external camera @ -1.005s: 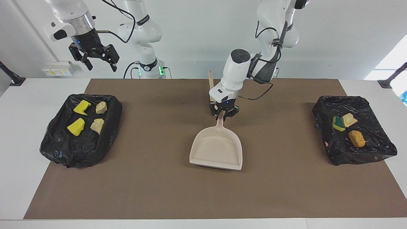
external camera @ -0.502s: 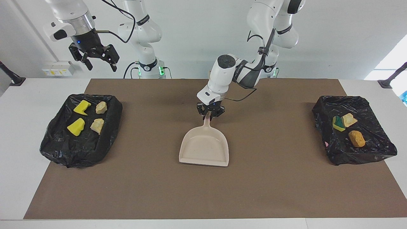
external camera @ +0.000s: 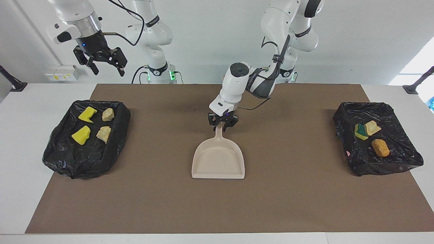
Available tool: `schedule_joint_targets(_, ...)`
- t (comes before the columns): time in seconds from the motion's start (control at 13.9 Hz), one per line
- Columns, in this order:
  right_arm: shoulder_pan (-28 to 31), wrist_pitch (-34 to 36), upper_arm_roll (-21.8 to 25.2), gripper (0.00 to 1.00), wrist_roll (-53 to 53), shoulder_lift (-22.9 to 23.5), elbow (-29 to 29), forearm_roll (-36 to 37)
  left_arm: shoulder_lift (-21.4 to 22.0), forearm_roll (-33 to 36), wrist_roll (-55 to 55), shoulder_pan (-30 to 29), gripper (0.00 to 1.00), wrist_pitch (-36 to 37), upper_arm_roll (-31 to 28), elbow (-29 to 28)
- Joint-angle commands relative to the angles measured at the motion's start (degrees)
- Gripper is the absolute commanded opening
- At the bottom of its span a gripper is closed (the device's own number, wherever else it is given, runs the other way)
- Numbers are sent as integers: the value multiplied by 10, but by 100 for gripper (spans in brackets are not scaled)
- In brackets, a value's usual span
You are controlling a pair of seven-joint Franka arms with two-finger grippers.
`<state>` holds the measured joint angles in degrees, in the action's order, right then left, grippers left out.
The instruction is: Sweep and dump trash in bin
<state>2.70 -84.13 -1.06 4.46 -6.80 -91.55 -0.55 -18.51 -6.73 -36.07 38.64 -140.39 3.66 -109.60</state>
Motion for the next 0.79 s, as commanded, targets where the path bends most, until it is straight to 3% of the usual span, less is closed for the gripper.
schedule_joint_targets(0.0, 5, -1, -3, 100, 8, -10, -11, -9, 29, -7, -1, -18, 100, 37, -7, 3)
schedule_joint_targets(0.43, 5, -1, -3, 100, 8, -10, -11, -9, 94, 0, 11, -111, 100, 156, -8, 23)
schedule_joint_targets(0.72, 5, -1, -3, 100, 8, -10, -11, -9, 160, 0, 120, -201, 100, 276, -7, 19)
